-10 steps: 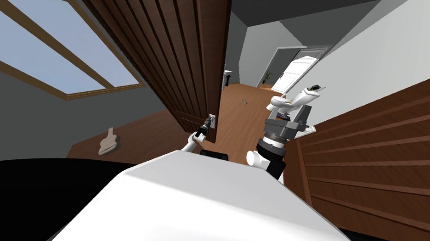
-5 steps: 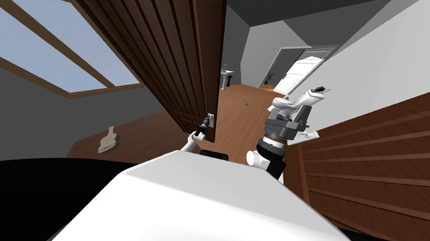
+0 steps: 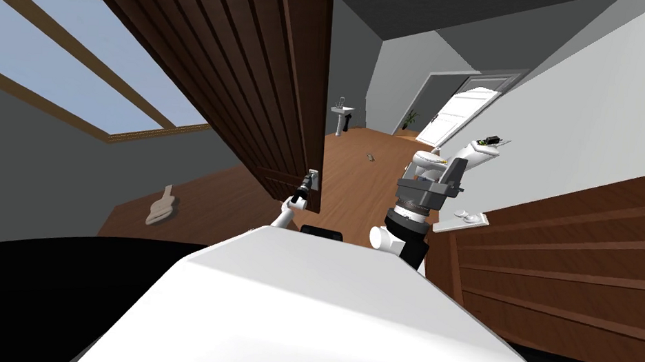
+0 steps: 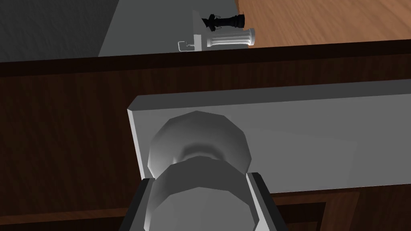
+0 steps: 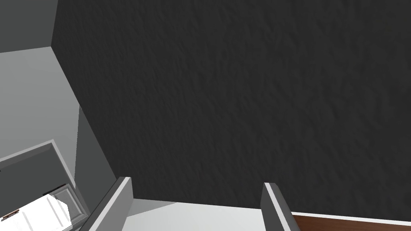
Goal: Push the door open
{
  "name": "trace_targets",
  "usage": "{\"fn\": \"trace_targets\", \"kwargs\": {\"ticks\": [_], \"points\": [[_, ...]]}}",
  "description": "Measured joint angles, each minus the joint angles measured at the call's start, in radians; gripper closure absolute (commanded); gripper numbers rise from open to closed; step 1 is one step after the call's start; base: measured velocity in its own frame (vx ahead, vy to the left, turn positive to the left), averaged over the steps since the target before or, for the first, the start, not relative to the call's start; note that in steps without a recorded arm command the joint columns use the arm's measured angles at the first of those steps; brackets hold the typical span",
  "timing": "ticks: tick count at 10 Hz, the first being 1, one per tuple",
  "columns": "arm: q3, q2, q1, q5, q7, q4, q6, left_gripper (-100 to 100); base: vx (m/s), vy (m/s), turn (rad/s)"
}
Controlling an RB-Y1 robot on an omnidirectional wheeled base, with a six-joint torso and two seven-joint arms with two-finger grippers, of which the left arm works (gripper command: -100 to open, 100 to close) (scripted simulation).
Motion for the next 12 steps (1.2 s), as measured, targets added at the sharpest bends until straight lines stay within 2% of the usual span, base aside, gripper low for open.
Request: {"fn": "trace_targets", "kwargs": {"ticks": [3,4,6,9,12], "points": [[0.02,-0.002,-0.004,0.002,-0.004,0.005,-0.002,100,0.109,-0.067,0.044],[0.027,0.0,0.005,0.002,-0.009,0.0,0.0,100,0.145,-0.113,0.066],[0.038,0.017,0.014,0.007,-0.006,-0.01,0.006,100,0.14,-0.115,0.051],[0.072,0.016,0.009,0.011,-0.017,-0.009,0.011,100,0.169,-0.105,0.058],[0.104,0.016,0.016,0.016,-0.026,-0.022,0.016,100,0.184,-0.122,0.076]]}}
